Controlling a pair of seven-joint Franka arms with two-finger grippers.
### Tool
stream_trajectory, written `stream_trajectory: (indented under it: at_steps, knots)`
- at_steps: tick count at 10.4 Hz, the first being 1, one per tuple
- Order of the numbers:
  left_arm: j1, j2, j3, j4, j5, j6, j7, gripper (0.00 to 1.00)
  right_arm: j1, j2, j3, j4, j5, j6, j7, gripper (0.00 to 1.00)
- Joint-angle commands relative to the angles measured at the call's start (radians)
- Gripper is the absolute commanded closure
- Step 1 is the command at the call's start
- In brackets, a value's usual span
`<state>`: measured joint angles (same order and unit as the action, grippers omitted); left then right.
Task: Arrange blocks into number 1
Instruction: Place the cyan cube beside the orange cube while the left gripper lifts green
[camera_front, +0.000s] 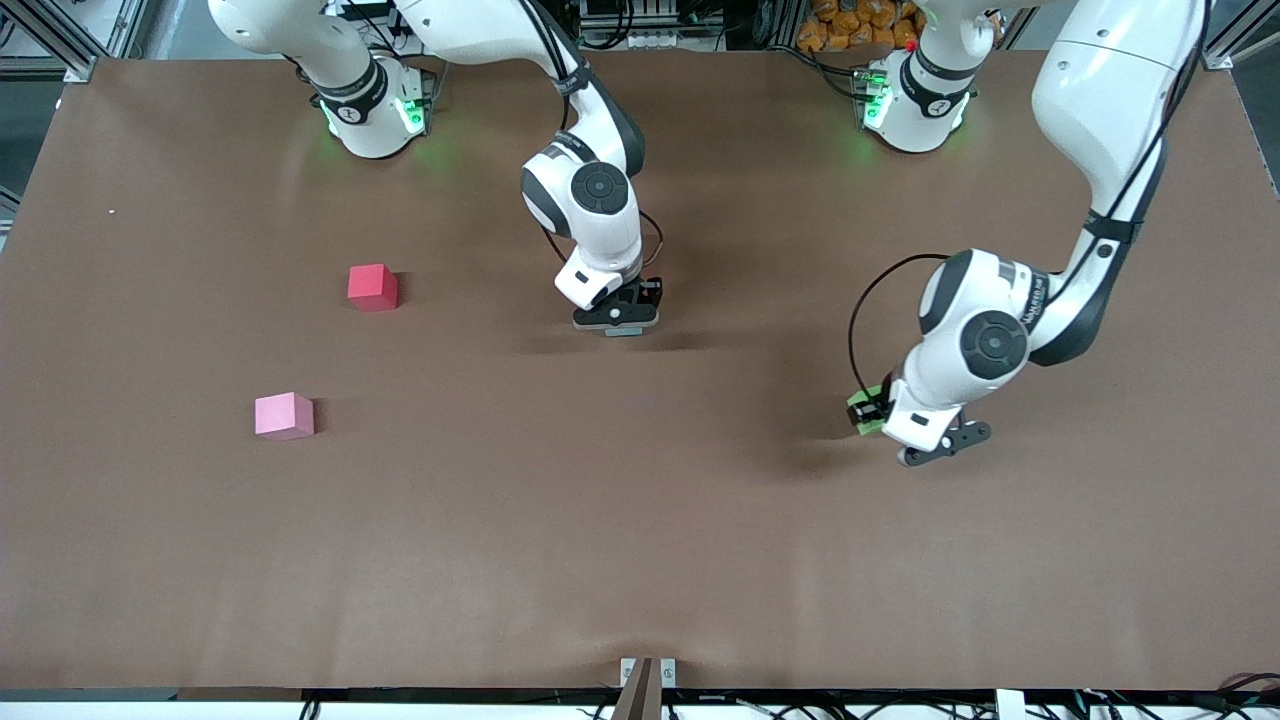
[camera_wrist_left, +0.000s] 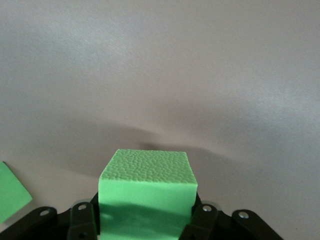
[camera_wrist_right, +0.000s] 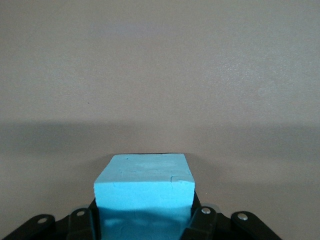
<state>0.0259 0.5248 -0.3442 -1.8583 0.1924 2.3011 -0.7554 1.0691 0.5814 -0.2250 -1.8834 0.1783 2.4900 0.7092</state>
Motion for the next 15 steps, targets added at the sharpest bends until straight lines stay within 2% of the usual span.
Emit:
stream_trajectory:
  at_steps: [1, 2, 3, 4, 6, 11, 13, 15]
  knots:
    - [-0.032, -0.011, 0.007, 0.010, -0.016, -0.023, -0.036, 1.00, 0.012, -0.006, -0.011, -0.013, 0.021, -0.002, 0.012, 0.39]
    - [-0.034, -0.011, 0.007, 0.011, -0.014, -0.023, -0.039, 1.00, 0.011, -0.006, -0.011, -0.013, 0.021, -0.002, 0.012, 0.38]
    - [-0.038, -0.011, 0.007, 0.011, -0.014, -0.023, -0.041, 1.00, 0.012, -0.005, -0.011, -0.013, 0.021, -0.002, 0.012, 0.17]
    - [-0.053, -0.009, 0.007, 0.011, -0.014, -0.023, -0.060, 1.00, 0.012, -0.006, -0.011, -0.013, 0.021, -0.002, 0.021, 0.00]
    - [-0.076, 0.003, 0.007, 0.025, -0.005, -0.023, -0.097, 1.00, 0.011, -0.017, -0.011, -0.014, 0.021, -0.003, 0.032, 0.00]
    - [-0.158, 0.027, 0.008, 0.062, -0.004, -0.023, -0.205, 1.00, -0.112, -0.251, 0.006, -0.163, 0.013, -0.026, -0.071, 0.00]
    - [-0.208, 0.029, 0.008, 0.073, -0.004, -0.023, -0.248, 1.00, -0.203, -0.352, 0.013, -0.236, 0.010, -0.030, -0.156, 0.00]
    - [-0.253, 0.029, 0.007, 0.080, -0.004, -0.023, -0.248, 1.00, -0.388, -0.435, 0.068, -0.295, 0.003, -0.037, -0.306, 0.00]
